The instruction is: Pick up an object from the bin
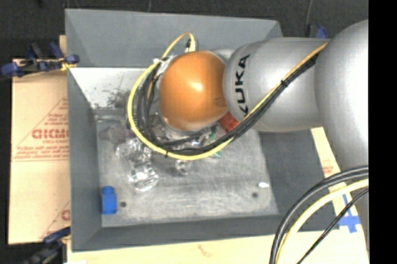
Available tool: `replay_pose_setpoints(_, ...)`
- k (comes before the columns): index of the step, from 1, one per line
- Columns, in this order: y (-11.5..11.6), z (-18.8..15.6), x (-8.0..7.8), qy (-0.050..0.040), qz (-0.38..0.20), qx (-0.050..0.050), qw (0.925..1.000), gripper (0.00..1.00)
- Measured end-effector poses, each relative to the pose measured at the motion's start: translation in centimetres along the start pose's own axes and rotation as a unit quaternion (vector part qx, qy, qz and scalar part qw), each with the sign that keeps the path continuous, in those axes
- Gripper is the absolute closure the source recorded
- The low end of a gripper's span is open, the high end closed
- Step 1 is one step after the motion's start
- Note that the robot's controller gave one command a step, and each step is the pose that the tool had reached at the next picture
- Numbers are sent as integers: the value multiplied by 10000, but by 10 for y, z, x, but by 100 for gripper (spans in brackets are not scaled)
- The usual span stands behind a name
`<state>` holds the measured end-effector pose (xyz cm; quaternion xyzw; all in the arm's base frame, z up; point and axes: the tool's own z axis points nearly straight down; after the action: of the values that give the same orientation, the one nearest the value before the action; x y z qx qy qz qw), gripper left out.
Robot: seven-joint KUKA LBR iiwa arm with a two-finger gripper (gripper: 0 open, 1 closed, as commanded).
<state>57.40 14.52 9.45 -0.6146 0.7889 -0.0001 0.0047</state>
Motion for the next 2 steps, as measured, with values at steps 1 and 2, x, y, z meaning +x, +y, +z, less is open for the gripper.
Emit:
replay_pose_setpoints(1, -7, 11, -16, 29, -1855, 68, 9826, 0)
replay_pose_setpoints(2, -2, 12, -27, -97, -1867, 85, 9823, 100)
